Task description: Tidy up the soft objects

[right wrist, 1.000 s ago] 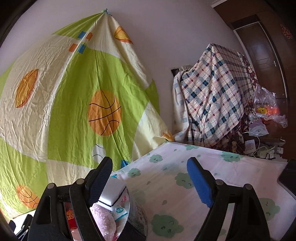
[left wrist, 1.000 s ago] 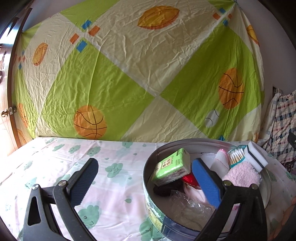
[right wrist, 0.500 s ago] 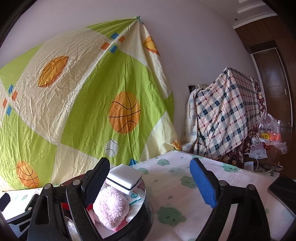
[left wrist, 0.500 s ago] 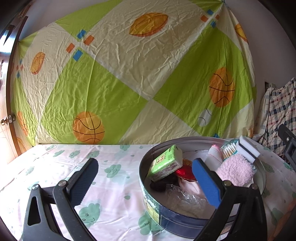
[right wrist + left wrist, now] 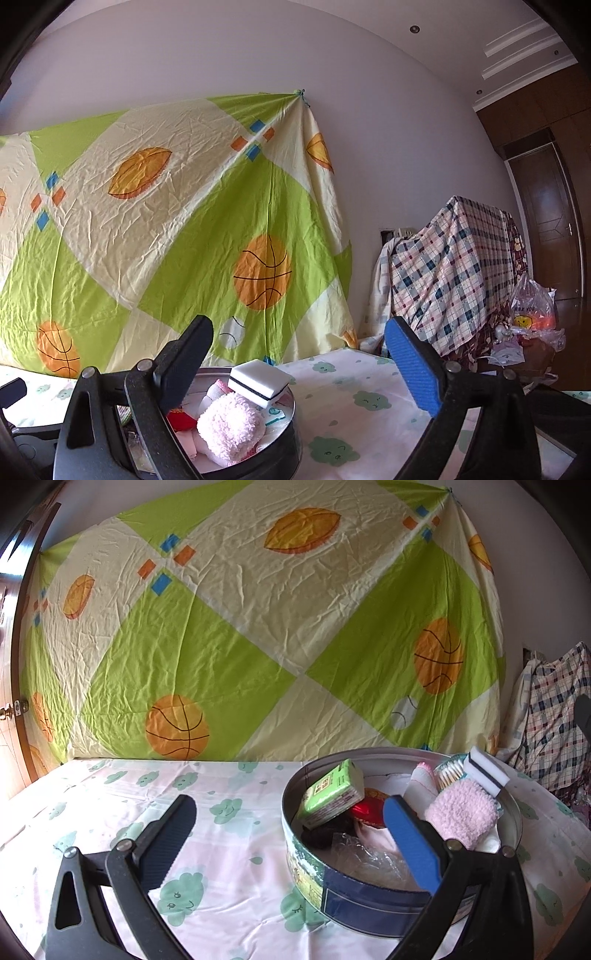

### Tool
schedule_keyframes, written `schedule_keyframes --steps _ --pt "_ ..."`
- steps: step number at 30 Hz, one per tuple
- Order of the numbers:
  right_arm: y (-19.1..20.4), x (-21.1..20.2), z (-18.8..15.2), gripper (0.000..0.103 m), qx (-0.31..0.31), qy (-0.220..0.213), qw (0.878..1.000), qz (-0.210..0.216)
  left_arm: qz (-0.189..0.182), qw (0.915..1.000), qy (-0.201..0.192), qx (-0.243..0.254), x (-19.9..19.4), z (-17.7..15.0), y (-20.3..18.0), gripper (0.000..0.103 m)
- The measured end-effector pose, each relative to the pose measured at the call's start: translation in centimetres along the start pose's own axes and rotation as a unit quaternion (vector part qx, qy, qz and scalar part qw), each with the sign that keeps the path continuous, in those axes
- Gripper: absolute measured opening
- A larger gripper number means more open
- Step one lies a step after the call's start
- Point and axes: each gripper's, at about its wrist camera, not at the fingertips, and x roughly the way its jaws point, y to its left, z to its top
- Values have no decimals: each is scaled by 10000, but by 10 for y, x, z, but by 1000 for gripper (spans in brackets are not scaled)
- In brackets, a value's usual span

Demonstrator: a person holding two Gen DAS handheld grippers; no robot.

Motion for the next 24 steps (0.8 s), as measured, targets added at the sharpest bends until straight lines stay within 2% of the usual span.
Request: schedule_keyframes --steps 4,24 --pt "3 -5 1 96 -79 -108 9999 34 -4 10000 -4 -2 -1 0 1 103" --pt "2 -4 1 97 -72 -93 9999 -6 12 10000 -15 75 -3 0 -2 103"
